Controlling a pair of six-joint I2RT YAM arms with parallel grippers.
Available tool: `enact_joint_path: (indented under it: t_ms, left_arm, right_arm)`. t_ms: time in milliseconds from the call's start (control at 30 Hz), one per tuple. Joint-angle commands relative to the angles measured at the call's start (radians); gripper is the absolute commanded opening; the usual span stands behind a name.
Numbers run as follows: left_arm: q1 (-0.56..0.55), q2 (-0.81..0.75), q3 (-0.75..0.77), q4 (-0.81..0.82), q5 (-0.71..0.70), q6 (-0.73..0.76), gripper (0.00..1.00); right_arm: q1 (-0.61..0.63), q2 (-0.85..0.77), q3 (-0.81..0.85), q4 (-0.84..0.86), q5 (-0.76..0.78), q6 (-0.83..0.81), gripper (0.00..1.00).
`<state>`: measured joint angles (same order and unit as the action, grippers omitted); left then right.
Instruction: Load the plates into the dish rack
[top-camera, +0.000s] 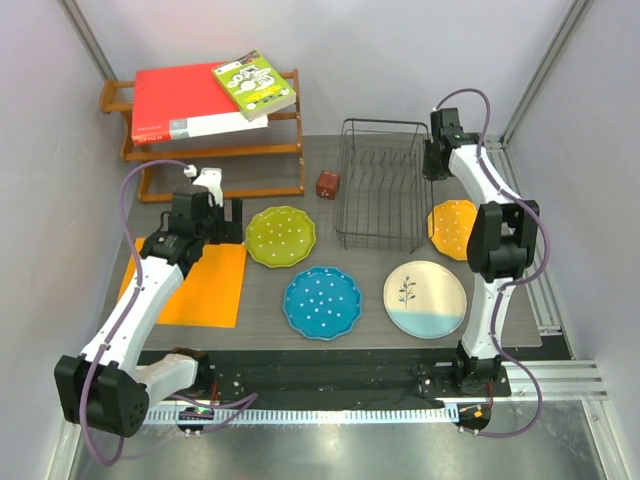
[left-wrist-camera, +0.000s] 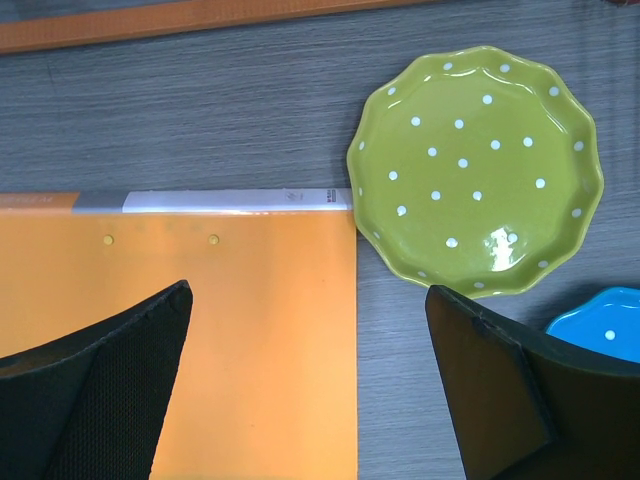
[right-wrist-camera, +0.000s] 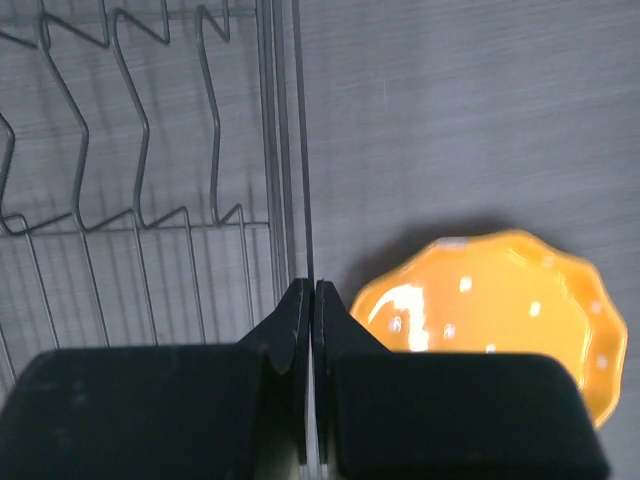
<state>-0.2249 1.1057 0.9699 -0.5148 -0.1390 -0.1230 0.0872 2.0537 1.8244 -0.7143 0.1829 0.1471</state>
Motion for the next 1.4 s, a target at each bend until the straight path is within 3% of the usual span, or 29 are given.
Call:
enact_joint_path:
  t_ms: [0,333,633,700,800,967,1033,1133,1233,1267,1300,1367]
  left_arm:
    - [-0.002,0.002,0.010,0.010,0.026,-0.004,0.99]
    - [-0.002,0.068,0.030,0.045,0.010,-0.009,1.00]
    - [-0.002,0.114,0.029,0.064,0.053,-0.035,0.99]
    - [-0.002,0.114,0.024,0.064,0.059,-0.036,1.00]
    - [-0.002,0.109,0.016,0.067,0.056,-0.040,0.99]
    - [-0.002,0.048,-0.011,0.065,0.033,-0.114,0.99]
    - [-0.004,0.027,-0.023,0.047,0.082,-0.153,0.99]
    - [-0.005,0.016,-0.063,0.027,0.185,-0.253,1.00]
    - [-0.007,0.013,-0.124,0.032,0.298,-0.366,0.99]
    - [-0.007,0.011,-0.176,0.056,0.335,-0.391,1.00]
    - [-0.007,0.008,-0.203,0.070,0.375,-0.446,0.99]
    - [-0.007,0.002,-0.273,0.107,0.441,-0.480,0.98]
  right_arm:
    - [-0.035,0.075,0.172,0.067,0.036,-0.020,0.01]
    - [-0.041,0.169,0.251,0.108,0.024,-0.012,0.01]
    - [-0.050,0.252,0.412,0.133,0.101,-0.112,0.06]
    - [-0.056,0.252,0.414,0.134,0.124,-0.116,0.15]
    - [-0.063,0.224,0.389,0.130,0.138,-0.113,0.21]
    - [-0.063,0.068,0.313,0.110,0.027,-0.086,0.42]
    - [-0.061,0.005,0.291,0.085,0.001,-0.075,0.50]
    - [-0.052,-0.142,0.213,0.062,-0.029,-0.083,0.53]
    - [-0.050,-0.347,-0.003,0.079,-0.338,-0.119,0.58]
    - [-0.043,-0.407,-0.148,0.099,-0.456,-0.141,0.60]
    - [-0.029,-0.452,-0.225,0.108,-0.661,-0.141,0.62]
    - [0.023,-0.541,-0.406,0.090,-0.767,-0.141,0.65]
